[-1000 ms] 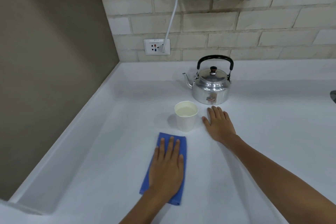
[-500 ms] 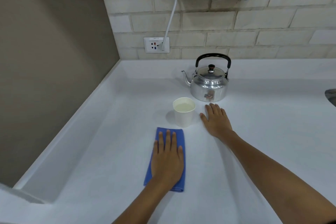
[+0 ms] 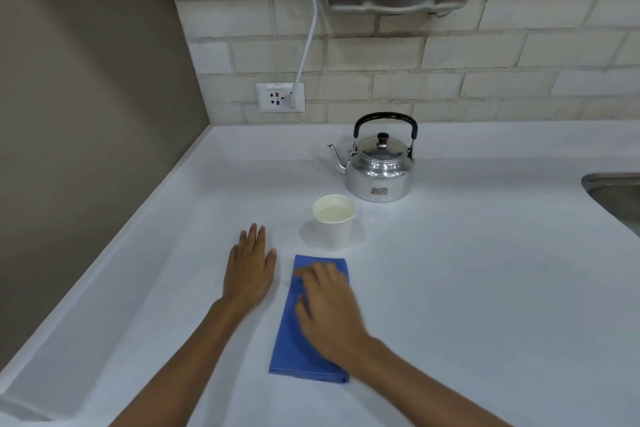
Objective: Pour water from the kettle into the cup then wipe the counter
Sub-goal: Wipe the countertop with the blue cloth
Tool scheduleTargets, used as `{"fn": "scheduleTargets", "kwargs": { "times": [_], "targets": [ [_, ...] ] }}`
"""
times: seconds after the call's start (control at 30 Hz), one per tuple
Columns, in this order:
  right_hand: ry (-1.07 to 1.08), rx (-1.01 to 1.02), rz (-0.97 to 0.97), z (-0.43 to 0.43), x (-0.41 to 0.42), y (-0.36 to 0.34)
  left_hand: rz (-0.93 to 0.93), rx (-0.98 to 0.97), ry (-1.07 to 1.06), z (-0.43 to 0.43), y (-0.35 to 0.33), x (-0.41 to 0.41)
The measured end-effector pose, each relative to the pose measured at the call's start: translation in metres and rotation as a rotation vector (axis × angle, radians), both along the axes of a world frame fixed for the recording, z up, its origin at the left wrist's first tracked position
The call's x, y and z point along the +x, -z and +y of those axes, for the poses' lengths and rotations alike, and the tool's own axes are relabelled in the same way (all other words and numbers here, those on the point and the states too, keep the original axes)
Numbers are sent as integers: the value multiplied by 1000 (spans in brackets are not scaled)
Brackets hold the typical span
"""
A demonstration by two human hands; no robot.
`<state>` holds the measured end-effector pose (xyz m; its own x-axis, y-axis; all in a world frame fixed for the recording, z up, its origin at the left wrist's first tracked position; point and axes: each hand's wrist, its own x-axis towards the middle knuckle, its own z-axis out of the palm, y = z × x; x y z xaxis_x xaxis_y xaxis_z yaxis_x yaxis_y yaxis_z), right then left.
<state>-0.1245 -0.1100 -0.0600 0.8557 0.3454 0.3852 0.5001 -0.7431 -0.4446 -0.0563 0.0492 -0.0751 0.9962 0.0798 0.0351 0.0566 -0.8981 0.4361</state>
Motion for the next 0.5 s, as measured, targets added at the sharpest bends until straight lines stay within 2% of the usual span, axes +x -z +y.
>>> {"fn": "scheduleTargets", "kwargs": {
  "times": [0.07, 0.1, 0.2, 0.33, 0.43, 0.5],
  "targets": [
    [57, -54, 163, 14, -1, 8, 12, 23, 19, -6, 3, 8],
    [76, -108, 179, 17, -1, 11, 20, 36, 23, -9, 5, 10],
    [92, -210, 194, 9, -4, 18, 25, 124, 27, -12, 13, 12],
    [29, -226, 157, -27, -10, 23, 16, 176, 20, -10, 17, 12],
    [128, -249, 35, -81, -6, 19, 0, 187, 14, -11, 16, 10],
    [190, -256, 124, -131, 10, 13, -2, 191, 13, -13, 17, 10]
  ]
}}
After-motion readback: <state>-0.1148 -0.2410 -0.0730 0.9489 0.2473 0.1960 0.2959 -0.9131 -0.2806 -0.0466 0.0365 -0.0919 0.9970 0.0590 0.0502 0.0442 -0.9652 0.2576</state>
